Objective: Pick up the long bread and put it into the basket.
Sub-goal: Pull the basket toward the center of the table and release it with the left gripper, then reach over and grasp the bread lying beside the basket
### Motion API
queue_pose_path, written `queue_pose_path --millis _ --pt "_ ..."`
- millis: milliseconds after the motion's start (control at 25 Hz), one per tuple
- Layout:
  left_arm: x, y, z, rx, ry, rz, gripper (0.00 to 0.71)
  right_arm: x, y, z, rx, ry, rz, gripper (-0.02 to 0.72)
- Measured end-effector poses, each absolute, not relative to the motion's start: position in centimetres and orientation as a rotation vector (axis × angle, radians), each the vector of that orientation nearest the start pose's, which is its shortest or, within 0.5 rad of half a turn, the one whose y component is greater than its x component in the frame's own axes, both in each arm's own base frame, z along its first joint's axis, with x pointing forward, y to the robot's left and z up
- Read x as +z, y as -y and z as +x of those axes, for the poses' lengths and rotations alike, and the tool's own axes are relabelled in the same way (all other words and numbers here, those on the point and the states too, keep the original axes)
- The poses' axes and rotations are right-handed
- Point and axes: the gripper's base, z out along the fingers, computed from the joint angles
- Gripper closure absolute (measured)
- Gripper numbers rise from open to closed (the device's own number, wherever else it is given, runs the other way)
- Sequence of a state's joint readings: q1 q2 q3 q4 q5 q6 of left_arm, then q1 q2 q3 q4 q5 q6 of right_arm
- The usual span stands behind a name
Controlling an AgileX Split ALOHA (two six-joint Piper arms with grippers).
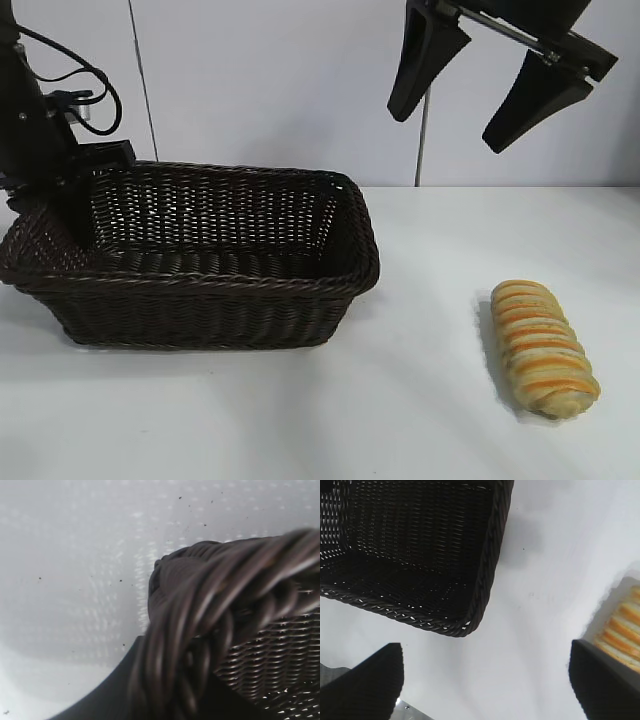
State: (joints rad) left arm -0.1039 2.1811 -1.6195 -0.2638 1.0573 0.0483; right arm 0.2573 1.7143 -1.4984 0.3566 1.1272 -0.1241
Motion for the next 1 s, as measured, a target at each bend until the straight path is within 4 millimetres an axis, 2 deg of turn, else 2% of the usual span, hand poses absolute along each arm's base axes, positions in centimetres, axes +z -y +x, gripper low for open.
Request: queue_pose_path --millis 280,360,440,480,560,760,1000 --pt "14.9 6.6 42.7 -0.368 -3.086 0.042 0.590 30.5 -11.9 34.0 0.518 -2.781 -0.390 0.081" --pt "14.7 6.5 42.7 -0.365 -3.093 0.044 0.485 30.5 -11.9 34.0 0.518 -2.780 -0.390 0.081" --pt "14.7 6.5 42.5 -0.367 -3.107 0.047 0.324 30.5 -11.9 34.0 0.518 -2.780 -0.390 0.081" --pt "14.7 6.5 42.5 -0.366 -3.113 0.049 0.266 30.5 -11.9 34.0 0.518 -2.780 -0.390 0.081" --pt "14.7 6.5 42.4 -0.357 -3.127 0.058 0.184 30.5 -11.9 34.0 0.518 -2.780 -0.390 0.081" --pt "15.3 6.2 42.3 -0.318 -3.130 0.031 0.139 30.5 -11.9 34.0 0.518 -2.781 -0.390 0.081" --pt "19.8 6.0 42.6 -0.263 -3.081 0.036 0.134 30.5 -11.9 34.0 0.518 -2.781 -0.390 0.081"
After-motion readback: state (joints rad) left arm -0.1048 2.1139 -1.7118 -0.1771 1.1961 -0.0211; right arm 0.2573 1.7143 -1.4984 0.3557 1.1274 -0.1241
